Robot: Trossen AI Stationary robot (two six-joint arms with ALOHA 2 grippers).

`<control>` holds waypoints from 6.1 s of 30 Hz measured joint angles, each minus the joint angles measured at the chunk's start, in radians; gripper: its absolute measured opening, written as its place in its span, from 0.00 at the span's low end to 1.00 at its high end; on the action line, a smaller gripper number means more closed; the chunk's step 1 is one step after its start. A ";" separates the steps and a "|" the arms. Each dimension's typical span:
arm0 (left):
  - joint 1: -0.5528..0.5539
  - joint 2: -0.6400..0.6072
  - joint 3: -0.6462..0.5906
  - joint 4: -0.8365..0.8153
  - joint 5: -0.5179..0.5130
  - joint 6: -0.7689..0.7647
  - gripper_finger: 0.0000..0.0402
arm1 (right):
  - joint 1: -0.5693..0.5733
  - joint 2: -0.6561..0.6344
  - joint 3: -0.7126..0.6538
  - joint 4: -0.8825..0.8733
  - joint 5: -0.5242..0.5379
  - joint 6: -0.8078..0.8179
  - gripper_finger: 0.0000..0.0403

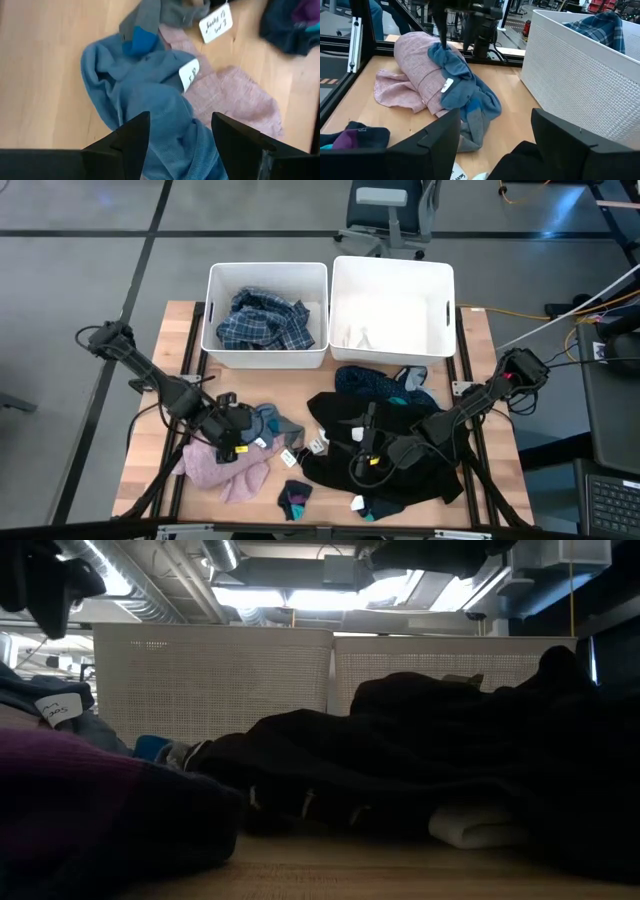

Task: Sort clothes
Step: Put the bottom left blue sock into the left white bin, then put the blue sock into the left white bin

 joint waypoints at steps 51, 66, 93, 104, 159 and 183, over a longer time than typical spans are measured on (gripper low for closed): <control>-0.053 -0.126 0.202 0.030 -0.506 0.434 0.03 | -0.008 0.000 0.000 -0.008 0.008 0.014 0.61; 0.187 -0.255 0.202 0.398 -0.832 0.910 0.04 | -0.046 0.000 0.001 -0.051 -0.027 0.063 0.61; 0.924 -0.031 0.202 0.670 -0.397 0.939 0.07 | -0.046 0.000 0.001 -0.096 -0.027 0.087 0.61; 0.955 0.018 0.203 0.589 -0.374 0.881 0.34 | -0.046 0.000 0.001 -0.106 -0.027 0.116 0.61; 0.089 -0.079 -0.244 0.220 0.053 0.081 0.48 | -0.046 0.000 0.001 -0.103 -0.023 0.115 0.61; 0.089 -0.079 -0.321 0.351 0.169 0.177 0.05 | -0.046 0.000 0.001 -0.103 -0.023 0.115 0.61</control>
